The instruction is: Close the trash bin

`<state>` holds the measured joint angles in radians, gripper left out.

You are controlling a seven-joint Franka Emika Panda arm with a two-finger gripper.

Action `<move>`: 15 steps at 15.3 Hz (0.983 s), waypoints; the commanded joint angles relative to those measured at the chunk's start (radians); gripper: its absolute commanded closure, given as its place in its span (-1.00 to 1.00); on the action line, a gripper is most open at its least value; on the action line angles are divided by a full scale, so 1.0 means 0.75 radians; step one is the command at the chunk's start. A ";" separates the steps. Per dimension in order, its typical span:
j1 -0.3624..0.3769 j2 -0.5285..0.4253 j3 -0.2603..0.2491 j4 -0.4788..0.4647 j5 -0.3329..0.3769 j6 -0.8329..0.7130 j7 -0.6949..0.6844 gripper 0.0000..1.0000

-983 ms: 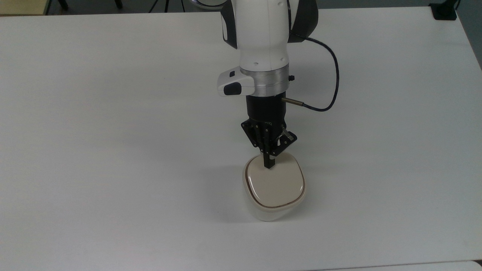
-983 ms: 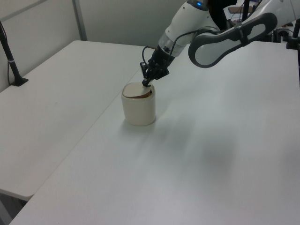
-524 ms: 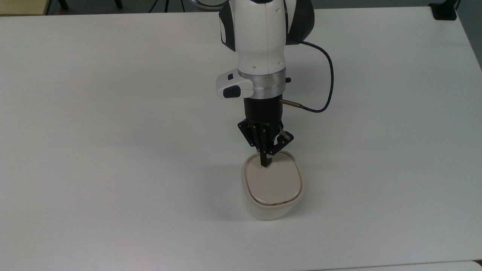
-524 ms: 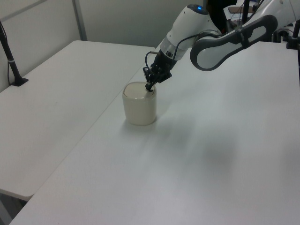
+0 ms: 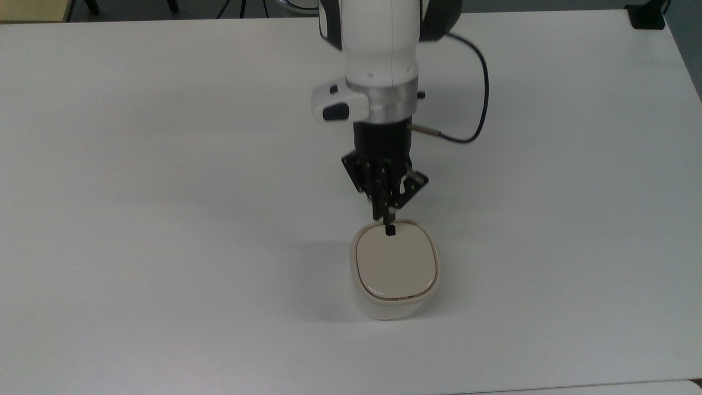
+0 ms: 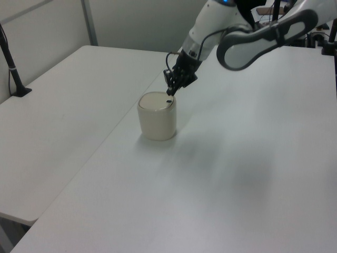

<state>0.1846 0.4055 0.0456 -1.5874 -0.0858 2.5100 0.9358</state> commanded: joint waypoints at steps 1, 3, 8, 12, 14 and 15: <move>-0.015 -0.215 0.013 -0.066 0.035 -0.259 -0.027 -0.98; -0.027 -0.297 0.013 -0.066 0.037 -0.433 -0.090 -1.00; -0.093 -0.511 0.013 -0.082 0.104 -0.879 -0.429 -1.00; -0.213 -0.696 0.013 -0.137 0.196 -1.153 -0.793 -1.00; -0.268 -0.775 0.009 -0.170 0.223 -1.217 -0.993 -1.00; -0.287 -0.792 0.009 -0.186 0.223 -1.224 -1.087 -1.00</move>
<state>0.0245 -0.0841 0.0457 -1.6292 0.0465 1.6197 0.3262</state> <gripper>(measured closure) 0.000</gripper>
